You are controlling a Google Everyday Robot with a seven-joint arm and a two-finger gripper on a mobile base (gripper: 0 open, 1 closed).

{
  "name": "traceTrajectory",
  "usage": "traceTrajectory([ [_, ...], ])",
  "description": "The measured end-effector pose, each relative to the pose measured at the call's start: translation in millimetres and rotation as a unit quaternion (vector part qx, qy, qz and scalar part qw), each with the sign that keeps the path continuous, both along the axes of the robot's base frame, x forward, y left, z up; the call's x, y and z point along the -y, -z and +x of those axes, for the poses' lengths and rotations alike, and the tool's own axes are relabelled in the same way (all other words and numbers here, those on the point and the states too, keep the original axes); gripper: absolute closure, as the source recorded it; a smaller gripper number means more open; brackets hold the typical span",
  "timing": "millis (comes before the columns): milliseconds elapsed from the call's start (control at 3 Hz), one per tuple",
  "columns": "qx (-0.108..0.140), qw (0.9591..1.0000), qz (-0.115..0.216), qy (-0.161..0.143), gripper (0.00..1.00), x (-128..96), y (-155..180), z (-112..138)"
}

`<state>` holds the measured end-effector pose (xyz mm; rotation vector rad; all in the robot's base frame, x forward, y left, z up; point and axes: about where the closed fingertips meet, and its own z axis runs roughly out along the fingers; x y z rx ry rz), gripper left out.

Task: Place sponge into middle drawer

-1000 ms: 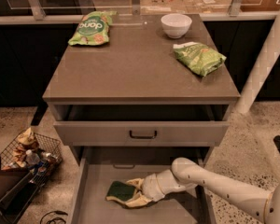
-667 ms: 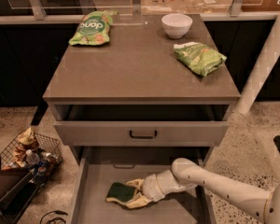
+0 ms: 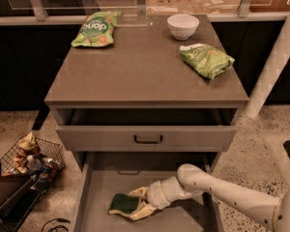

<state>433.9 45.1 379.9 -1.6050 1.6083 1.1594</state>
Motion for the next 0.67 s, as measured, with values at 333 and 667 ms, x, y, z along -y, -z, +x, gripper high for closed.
traceTrajectory([
  [333, -0.001, 1.0000, 0.001, -0.002, 0.07, -2.2, 0.6, -1.8],
  [667, -0.002, 1.0000, 0.002, -0.003, 0.00, -3.1, 0.8, -2.5],
])
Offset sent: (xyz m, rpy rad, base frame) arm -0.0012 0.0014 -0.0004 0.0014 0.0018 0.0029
